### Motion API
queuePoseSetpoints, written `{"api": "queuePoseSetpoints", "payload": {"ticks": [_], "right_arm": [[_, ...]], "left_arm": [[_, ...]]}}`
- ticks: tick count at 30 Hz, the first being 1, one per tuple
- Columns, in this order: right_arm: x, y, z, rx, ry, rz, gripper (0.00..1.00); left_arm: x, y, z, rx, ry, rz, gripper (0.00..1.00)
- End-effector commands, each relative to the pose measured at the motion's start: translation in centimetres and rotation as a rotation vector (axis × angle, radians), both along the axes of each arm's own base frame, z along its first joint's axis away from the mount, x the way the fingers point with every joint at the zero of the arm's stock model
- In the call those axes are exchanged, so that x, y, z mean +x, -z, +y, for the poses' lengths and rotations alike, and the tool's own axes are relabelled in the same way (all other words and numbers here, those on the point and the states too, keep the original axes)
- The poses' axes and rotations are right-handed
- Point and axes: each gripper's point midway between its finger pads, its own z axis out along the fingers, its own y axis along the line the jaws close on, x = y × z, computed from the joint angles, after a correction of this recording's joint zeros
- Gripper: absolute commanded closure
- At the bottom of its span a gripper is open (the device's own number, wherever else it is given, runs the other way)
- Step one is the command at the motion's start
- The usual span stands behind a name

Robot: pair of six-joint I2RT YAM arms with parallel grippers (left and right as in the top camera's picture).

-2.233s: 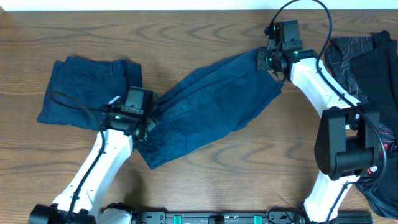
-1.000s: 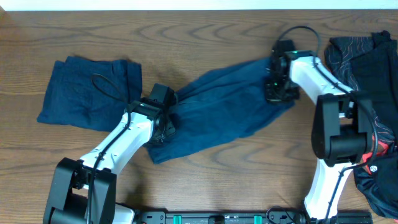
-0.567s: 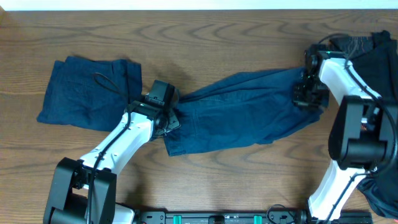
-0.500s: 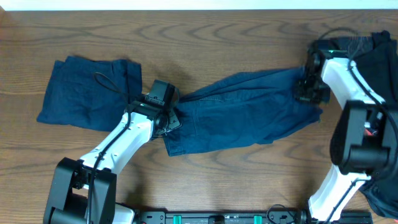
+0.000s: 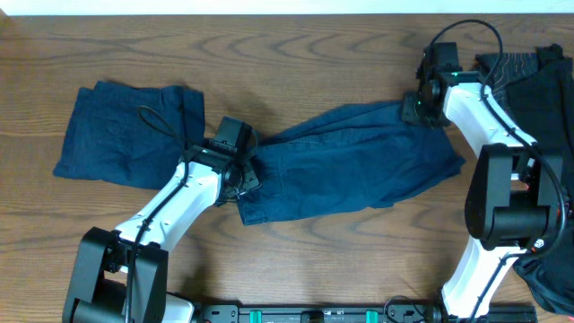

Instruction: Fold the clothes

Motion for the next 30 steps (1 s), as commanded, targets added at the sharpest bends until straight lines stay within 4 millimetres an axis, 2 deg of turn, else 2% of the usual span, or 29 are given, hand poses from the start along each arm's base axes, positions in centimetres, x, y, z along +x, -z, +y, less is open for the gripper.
{"api": "queuePoseSetpoints", "payload": {"ticks": [1,4,7,9,12,16,19,21,23,26,30], "right_arm": [[2.7,-1.0,1.2,0.018,-0.013,-0.115,0.68],[5.7,-3.2,2.3,0.068,-0.040,-0.262,0.61],[6.4,-5.1,2.9,0.098,-0.056,-0.308,0.62],[5.1,-6.2,3.2,0.110,-0.075,-0.267,0.65],[1.8,-7.6,3.0,0.101,-0.086,-0.166,0.66],[-4.0,-9.7,3.3,0.090,-0.185,-0.025,0.66],[-6.5,-10.2,5.1,0.128,-0.302,0.034,0.64],[-7.2,-10.1,6.3,0.139,-0.348,0.055,0.63],[-7.0,-9.7,7.7,0.135,-0.384,0.041,0.61],[-6.9,-8.7,9.8,0.136,-0.434,0.037,0.60],[-8.1,-6.6,12.3,0.134,-0.498,0.111,0.60]], "left_arm": [[-0.3,0.2,0.1,0.008,0.014,0.007,0.37],[-0.3,0.2,0.1,0.009,0.014,0.007,0.37],[-0.4,0.2,0.2,0.010,0.014,0.011,0.37],[-0.4,0.2,0.2,0.010,0.015,0.010,0.37],[-0.2,-0.7,0.1,0.013,0.069,-0.020,0.41],[0.3,-3.6,1.2,0.056,0.067,-0.122,0.41],[0.8,-5.2,1.6,0.066,0.048,-0.185,0.34],[0.6,-5.3,1.7,0.059,0.026,-0.183,0.31],[0.0,-4.8,1.9,0.060,-0.011,-0.146,0.25],[-0.7,-3.5,1.5,0.040,-0.035,-0.079,0.24],[-1.4,-1.8,0.5,-0.001,-0.018,0.001,0.24]]}}
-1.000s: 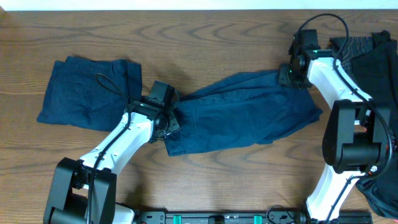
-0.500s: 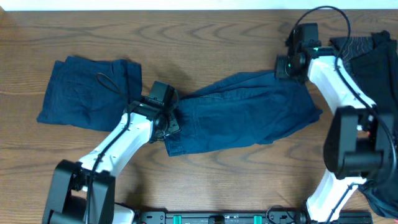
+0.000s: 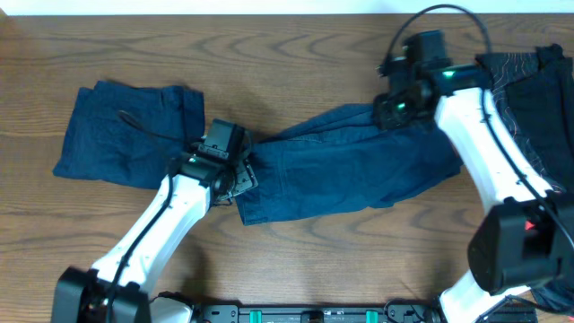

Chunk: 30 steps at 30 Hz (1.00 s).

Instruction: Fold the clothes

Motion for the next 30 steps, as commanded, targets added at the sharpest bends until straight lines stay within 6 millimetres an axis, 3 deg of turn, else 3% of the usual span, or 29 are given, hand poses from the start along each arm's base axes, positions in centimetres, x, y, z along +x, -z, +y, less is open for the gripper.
{"api": "queuePoseSetpoints", "payload": {"ticks": [1,4,8,12,14,17,20,24,27,30], "right_arm": [[-1.5,2.7,2.2,-0.011,-0.084,0.080,0.60],[-2.3,4.9,3.3,-0.037,-0.116,0.135,0.60],[-1.7,7.8,4.4,-0.039,-0.113,0.162,0.60],[1.5,10.0,5.3,-0.015,-0.050,0.082,0.58],[4.2,10.0,5.6,-0.004,-0.011,-0.017,0.56],[7.6,8.5,6.0,0.008,0.023,-0.164,0.56],[9.1,6.2,5.9,0.009,0.038,-0.233,0.56],[7.6,3.3,5.3,-0.006,0.033,-0.196,0.57],[4.8,1.5,4.5,-0.026,0.030,-0.129,0.57],[1.9,0.8,3.8,-0.056,0.020,-0.048,0.57]], "left_arm": [[-0.8,1.4,-0.5,-0.026,-0.010,0.069,0.24],[-0.9,1.8,-0.5,-0.021,-0.010,0.084,0.24],[-0.9,1.8,-0.5,-0.021,-0.010,0.082,0.24],[-0.9,1.8,-0.5,-0.021,-0.010,0.082,0.24],[-0.9,1.8,-0.5,-0.021,-0.010,0.082,0.24],[-0.9,1.8,-0.5,-0.021,-0.009,0.082,0.24],[-0.9,1.8,-0.5,-0.021,-0.010,0.084,0.23],[-1.0,1.8,-0.5,-0.020,-0.010,0.086,0.18],[-0.8,1.8,-0.5,-0.022,-0.009,0.080,0.07],[-0.3,1.7,-1.1,-0.040,0.035,0.060,0.02]]}}
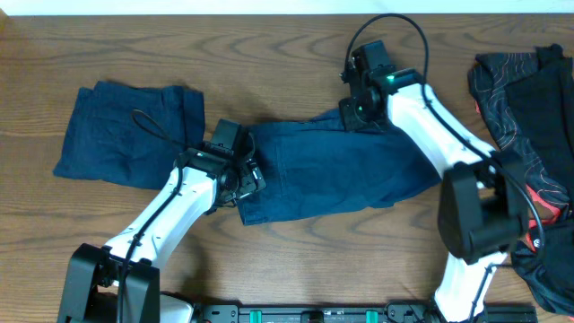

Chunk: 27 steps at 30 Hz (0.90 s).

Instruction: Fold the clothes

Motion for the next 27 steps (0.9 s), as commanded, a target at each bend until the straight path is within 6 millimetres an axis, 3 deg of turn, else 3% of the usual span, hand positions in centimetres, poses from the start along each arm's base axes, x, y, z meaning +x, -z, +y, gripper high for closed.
{"api": "queuePoseSetpoints", "payload": {"ticks": [1,5,11,14,16,17,20,22,25,27], "right_arm": [[-1.0,-3.7,-0.1,0.003,0.006,-0.023,0.58],[-3.0,-2.9,-0.8,-0.027,0.006,0.061,0.59],[-3.7,-2.5,-1.1,-0.037,0.006,0.086,0.61],[-3.9,-2.4,-1.4,-0.052,0.009,0.095,0.61],[-4.2,-2.3,-1.8,-0.073,0.013,0.105,0.61],[-4.3,-2.3,-1.8,-0.075,0.012,0.111,0.61],[-5.0,-2.2,-1.9,-0.077,0.010,0.141,0.62],[-5.4,-2.1,-1.8,-0.071,0.007,0.157,0.67],[-6.0,-1.8,-1.2,-0.038,-0.002,0.185,0.89],[-6.6,-1.3,-0.7,-0.008,-0.011,0.208,0.99]], "left_arm": [[0.3,0.1,-0.5,-0.017,0.042,-0.012,0.02],[0.6,1.1,-0.7,-0.018,0.043,0.002,0.02],[0.8,3.6,-1.9,-0.071,0.041,0.060,0.02],[0.8,4.6,-3.5,-0.149,0.056,0.087,0.10],[1.0,4.9,-4.7,-0.216,0.070,0.097,0.23],[1.0,4.9,-5.0,-0.231,0.075,0.095,0.37],[1.8,4.1,-5.7,-0.260,0.142,0.047,0.93],[2.2,3.0,-5.7,-0.261,0.177,0.007,0.94],[2.9,0.4,-5.6,-0.273,0.190,-0.069,0.94],[3.3,-2.0,-5.3,-0.286,0.186,-0.130,0.94]]}}
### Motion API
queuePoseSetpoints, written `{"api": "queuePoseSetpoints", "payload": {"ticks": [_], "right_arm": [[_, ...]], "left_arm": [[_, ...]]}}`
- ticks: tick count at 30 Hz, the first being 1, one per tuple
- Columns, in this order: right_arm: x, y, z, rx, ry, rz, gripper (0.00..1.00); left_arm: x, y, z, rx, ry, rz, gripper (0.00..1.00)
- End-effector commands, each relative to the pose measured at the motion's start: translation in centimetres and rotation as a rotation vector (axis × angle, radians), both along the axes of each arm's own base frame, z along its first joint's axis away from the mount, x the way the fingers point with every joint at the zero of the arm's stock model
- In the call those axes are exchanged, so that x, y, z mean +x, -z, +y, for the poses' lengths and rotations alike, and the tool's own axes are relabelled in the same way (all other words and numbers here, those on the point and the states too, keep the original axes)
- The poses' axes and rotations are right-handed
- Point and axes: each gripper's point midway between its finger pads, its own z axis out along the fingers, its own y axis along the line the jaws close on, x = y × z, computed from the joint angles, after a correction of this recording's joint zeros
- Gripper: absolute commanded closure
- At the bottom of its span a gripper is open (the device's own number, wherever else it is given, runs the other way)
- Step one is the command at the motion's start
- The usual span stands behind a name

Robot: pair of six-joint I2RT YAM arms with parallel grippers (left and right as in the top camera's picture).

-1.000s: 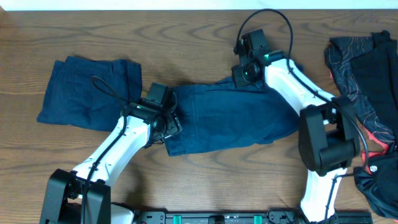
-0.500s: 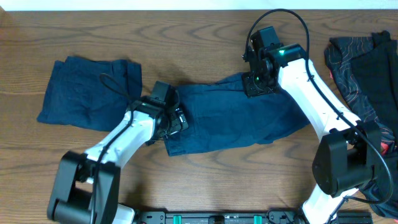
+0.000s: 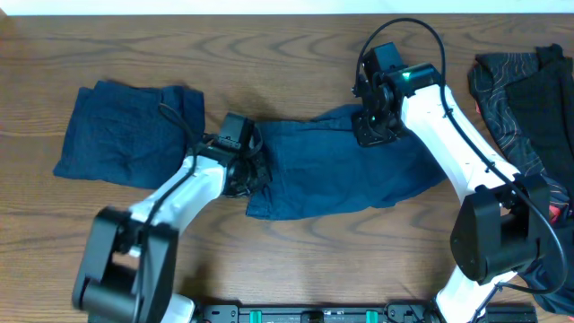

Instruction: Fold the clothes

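A dark blue garment [image 3: 341, 175] lies spread across the middle of the table, bunched along its top edge. My left gripper [image 3: 249, 172] sits at its left edge, closed on the cloth there, with the fingers mostly hidden under the wrist. My right gripper [image 3: 369, 135] is down on the upper edge, right of centre, shut on a fold of the cloth. A second blue garment [image 3: 126, 135] lies folded at the far left.
A black garment with red lines [image 3: 520, 108] lies heaped at the right edge, beside the right arm's base [image 3: 498, 242]. Bare wooden table [image 3: 269, 54] runs along the back and the front.
My right gripper moved slightly right and toward the front with the upper edge of the cloth. My left gripper shifted a little to the right, and the garment's left edge went with it.
The garment first lay stretched, with my right gripper at its far right top corner and my left at its left edge. The right gripper then stood further left at each moment, bringing that corner toward the middle. Now it rests on the upper middle.
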Motion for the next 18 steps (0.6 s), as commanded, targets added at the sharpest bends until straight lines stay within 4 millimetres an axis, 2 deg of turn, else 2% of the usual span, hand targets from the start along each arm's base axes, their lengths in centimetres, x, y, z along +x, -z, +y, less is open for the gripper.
{"api": "queuePoseSetpoints", "payload": {"ticks": [1,4,8,12,15,18], "right_arm": [[-1.4,1.1,1.2,0.052,-0.016,0.056,0.99],[-2.6,2.2,2.4,0.080,-0.043,0.088,0.99],[-4.1,4.3,4.3,0.099,-0.085,0.095,0.99],[-6.3,5.9,9.5,0.264,-0.178,0.101,0.99],[-7.8,7.5,11.6,0.277,-0.167,0.096,0.99],[-8.9,8.6,13.4,0.287,-0.203,0.061,0.99]], "left_arm": [[0.9,-4.6,0.0,-0.052,0.020,-0.126,0.94],[1.2,-8.0,0.1,-0.082,0.015,-0.223,0.94],[1.0,-11.4,0.1,-0.118,-0.001,-0.314,0.94],[0.8,-13.3,0.1,-0.152,-0.015,-0.358,0.94],[0.5,-14.9,-0.6,-0.215,-0.021,-0.369,0.94],[0.6,-17.5,-1.3,-0.268,-0.002,-0.414,0.94]]}}
